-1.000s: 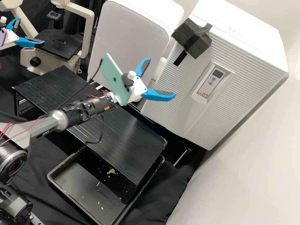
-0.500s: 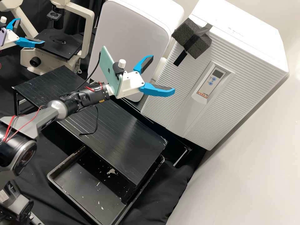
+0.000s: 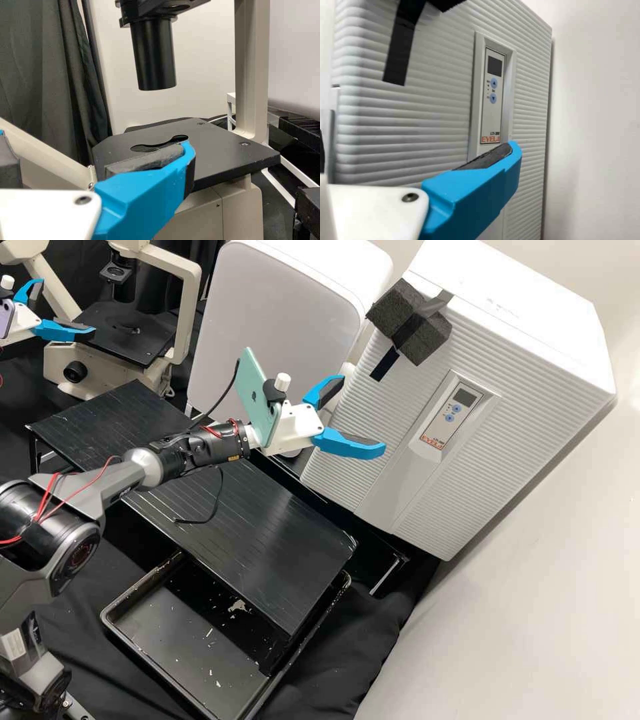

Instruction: Open the incubator door

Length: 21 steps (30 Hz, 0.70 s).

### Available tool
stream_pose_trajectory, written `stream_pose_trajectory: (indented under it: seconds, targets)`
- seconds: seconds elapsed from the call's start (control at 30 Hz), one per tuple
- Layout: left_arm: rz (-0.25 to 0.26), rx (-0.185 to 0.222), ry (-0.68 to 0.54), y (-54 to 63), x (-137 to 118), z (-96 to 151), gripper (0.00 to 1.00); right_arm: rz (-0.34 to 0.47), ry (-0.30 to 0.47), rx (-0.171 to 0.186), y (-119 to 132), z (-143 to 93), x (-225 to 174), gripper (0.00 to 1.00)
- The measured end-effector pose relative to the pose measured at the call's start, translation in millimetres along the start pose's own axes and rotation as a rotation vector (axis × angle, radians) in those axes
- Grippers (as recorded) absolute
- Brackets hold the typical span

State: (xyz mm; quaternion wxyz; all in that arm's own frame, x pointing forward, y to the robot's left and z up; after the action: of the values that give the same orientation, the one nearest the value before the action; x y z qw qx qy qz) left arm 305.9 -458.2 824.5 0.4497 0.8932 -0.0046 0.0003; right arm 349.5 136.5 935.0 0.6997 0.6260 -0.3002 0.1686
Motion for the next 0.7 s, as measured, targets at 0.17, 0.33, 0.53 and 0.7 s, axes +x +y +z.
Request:
stream_pose_trajectory:
  seconds: [0.17,0.33,0.53,0.7]
  targets:
    - [0.0,0.0,0.0,0.0,0.0,0.0,1.0,-0.002,-0.007,-0.004,-1.4,2.1,3.6,1.0]
    - [0.0,0.0,0.0,0.0,0.0,0.0,1.0,-0.006,-0.007,-0.004,-1.7,2.1,3.6,0.0]
    - [0.0,0.0,0.0,0.0,0.0,0.0,1.0,-0.006,-0.007,-0.002,-1.7,2.1,3.6,0.0]
    - [0.0,0.0,0.0,0.0,0.0,0.0,1.0,-0.014,-0.006,-0.002,-2.5,2.1,3.6,0.0]
